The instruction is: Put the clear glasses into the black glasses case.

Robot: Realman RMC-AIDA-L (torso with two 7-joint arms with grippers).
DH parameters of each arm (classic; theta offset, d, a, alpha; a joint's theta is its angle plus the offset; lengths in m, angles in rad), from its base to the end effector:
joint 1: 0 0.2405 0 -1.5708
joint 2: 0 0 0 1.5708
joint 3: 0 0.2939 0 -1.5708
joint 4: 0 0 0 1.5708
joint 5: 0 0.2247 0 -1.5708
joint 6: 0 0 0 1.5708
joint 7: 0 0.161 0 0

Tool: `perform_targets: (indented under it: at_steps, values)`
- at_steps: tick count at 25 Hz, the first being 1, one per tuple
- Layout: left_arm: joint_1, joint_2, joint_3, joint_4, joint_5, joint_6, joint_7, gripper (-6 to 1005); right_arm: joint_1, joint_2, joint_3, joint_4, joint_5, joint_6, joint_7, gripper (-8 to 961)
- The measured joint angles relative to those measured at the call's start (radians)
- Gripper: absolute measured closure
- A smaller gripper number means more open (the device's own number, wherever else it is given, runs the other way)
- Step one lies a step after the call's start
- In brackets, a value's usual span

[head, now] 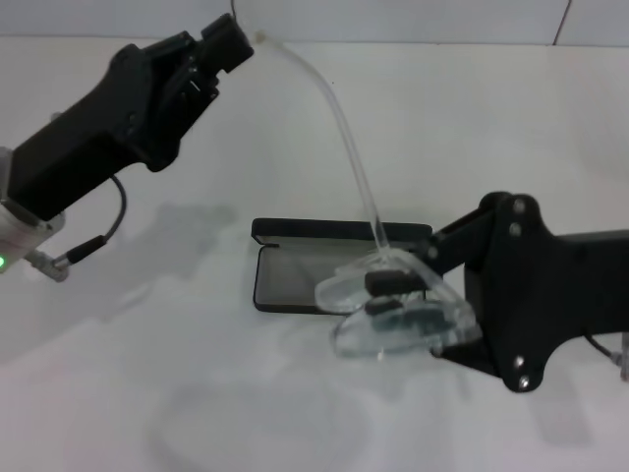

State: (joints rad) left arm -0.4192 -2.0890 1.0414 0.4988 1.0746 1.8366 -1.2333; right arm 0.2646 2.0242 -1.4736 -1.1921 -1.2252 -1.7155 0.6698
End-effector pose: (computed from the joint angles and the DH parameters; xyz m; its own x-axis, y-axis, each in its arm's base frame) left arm -0.2321 0.3228 -0.0025 0.2748 0.0967 0.9566 0.3455 -0.9384 -0.0044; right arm 0.1638 0.2731 -0.0149 0.4338 0.6845 -0.5858 0.5285 -0.7199 -0.4499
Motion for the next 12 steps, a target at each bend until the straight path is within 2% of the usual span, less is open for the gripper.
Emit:
perform_targets:
  at_steps: [6, 12]
  values:
    - [-0.066, -0.001, 0.053, -0.05, 0.018, 0.0, 0.002, 936, 0.039, 0.001, -0.034, 0.027, 0.002, 0.021, -0.009, 839]
    - [-0.1, -0.003, 0.119, -0.053, 0.013, 0.001, 0.01, 936, 0.122, 0.002, -0.045, 0.147, 0.01, 0.068, -0.013, 839]
